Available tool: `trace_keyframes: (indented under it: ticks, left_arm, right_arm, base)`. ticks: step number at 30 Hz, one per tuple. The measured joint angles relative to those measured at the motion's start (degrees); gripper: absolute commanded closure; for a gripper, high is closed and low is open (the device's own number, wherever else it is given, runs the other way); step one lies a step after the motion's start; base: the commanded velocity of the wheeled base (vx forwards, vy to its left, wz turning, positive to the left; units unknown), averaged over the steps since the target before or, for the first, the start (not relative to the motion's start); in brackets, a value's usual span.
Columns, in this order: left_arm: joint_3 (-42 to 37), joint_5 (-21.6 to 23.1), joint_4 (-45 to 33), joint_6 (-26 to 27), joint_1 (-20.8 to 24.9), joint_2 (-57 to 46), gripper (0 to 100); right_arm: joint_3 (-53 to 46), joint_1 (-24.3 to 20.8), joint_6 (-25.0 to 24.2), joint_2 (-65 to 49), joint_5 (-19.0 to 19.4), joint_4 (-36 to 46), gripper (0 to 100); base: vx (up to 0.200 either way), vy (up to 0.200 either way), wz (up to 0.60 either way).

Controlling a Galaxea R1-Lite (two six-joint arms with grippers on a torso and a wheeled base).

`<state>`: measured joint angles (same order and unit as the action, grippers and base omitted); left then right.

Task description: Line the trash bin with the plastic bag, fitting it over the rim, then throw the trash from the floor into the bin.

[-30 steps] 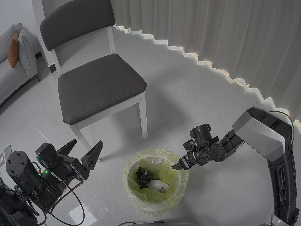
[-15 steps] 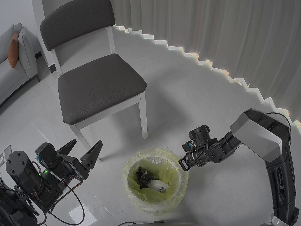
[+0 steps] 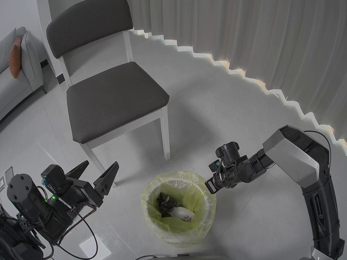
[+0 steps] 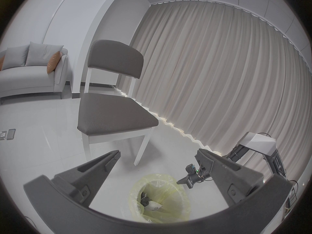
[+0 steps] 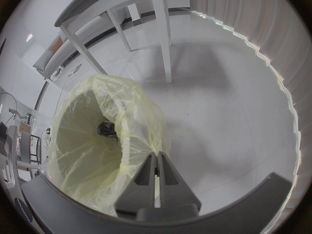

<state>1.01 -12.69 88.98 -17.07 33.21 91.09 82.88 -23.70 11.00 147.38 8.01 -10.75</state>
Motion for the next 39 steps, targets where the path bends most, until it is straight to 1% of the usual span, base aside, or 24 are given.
trace_keyframes:
  ticks: [10,15,19,25,34,39]
  left_arm:
    - [0.0,0.0,0.0,-1.0,0.0,0.4,0]
    - [0.0,0.1,0.0,-1.1,0.1,0.5,0]
    - [0.0,0.1,0.0,-1.2,0.1,0.5,0]
    - [0.0,0.2,0.0,-1.2,0.1,0.7,0]
    - [0.0,0.1,0.0,-2.1,0.8,1.0,0]
    - [0.0,0.1,0.0,-2.1,1.0,1.0,0]
  right_arm:
    - [11.0,0.7,1.0,3.5,-0.2,11.1,100]
    - [15.2,0.2,2.5,4.9,-0.2,12.8,100]
    - [19.3,-0.1,2.5,5.9,-0.3,14.1,100]
    - [25.5,-0.4,2.3,7.7,-0.3,18.2,100]
    - [29.6,-0.5,2.1,9.4,-0.2,22.4,100]
    - [30.5,-0.5,2.4,9.8,-0.2,23.3,100]
  base:
    - [0.0,0.0,0.0]
    - [0.0,0.0,0.0]
    - [0.0,0.0,0.0]
    - [0.0,0.0,0.0]
    - [0.0,0.0,0.0]
    - [0.0,0.0,0.0]
